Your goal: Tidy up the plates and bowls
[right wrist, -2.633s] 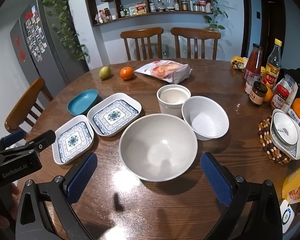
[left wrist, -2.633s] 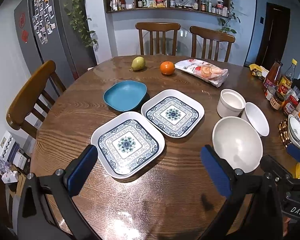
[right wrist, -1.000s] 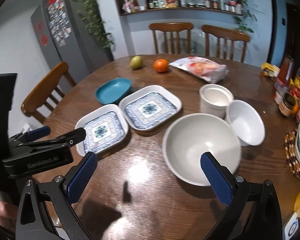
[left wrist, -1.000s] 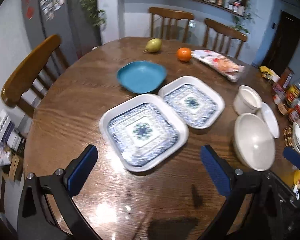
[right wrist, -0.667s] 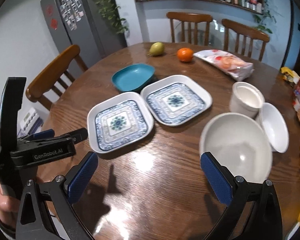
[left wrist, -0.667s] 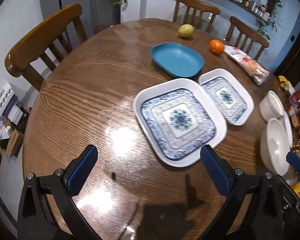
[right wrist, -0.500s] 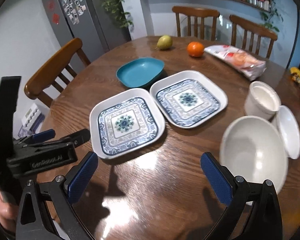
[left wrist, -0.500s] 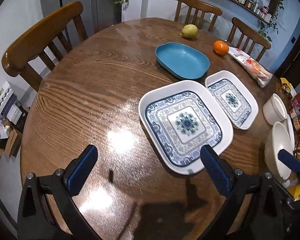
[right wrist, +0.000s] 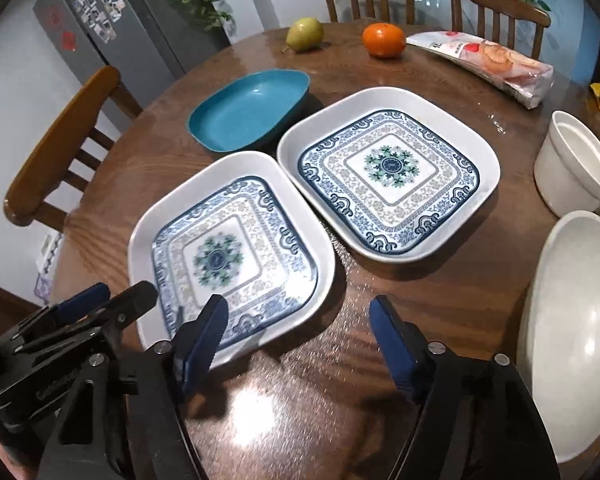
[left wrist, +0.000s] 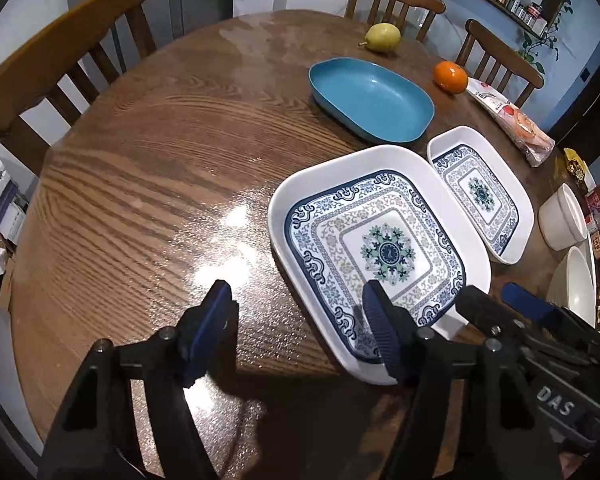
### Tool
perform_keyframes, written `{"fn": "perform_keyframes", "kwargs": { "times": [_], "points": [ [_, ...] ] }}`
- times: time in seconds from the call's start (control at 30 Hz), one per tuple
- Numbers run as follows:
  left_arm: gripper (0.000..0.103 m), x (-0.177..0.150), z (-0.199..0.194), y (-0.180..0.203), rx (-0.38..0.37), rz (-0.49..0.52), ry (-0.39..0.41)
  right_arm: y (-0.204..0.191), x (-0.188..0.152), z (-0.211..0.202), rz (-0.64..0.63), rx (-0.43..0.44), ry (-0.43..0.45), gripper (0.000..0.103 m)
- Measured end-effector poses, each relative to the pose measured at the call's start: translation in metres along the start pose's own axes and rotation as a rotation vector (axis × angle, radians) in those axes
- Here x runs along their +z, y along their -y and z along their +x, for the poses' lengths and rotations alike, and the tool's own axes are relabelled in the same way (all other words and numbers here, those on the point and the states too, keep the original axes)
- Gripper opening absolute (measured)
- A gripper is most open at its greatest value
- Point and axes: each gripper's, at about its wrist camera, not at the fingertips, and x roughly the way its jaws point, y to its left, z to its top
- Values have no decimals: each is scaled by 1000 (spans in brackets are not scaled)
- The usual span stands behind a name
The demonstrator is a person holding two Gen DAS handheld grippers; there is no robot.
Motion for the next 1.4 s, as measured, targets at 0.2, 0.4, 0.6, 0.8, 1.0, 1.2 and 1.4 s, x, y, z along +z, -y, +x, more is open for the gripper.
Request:
{"fn": "perform_keyframes", "kwargs": {
  "times": [0.2, 0.4, 0.6, 0.8, 1.0, 1.2, 1.4],
  "points": [
    [54, 4, 8, 3, -25, 9, -23, 4, 6, 14, 26, 8, -14, 55],
    [38, 7, 15, 1, -40, 20, -44, 2, 6, 17, -2, 55, -44, 18],
    [36, 8, 13, -10, -35, 38, -55, 5, -3, 10, 1, 174, -150, 18],
    [36, 13, 15, -9, -7, 58, -59, -4, 14, 12, -89, 85, -71, 20],
    [32, 12, 16, -5, 24, 75, -48, -19, 17, 30, -140, 58, -74, 20],
    [24, 11, 12, -9, 25, 59, -42, -10, 8, 20, -87, 101, -76, 9],
    [25, 0, -9, 2, 40, 125, -12, -8, -21, -11, -76, 165, -71, 9]
  ]
}}
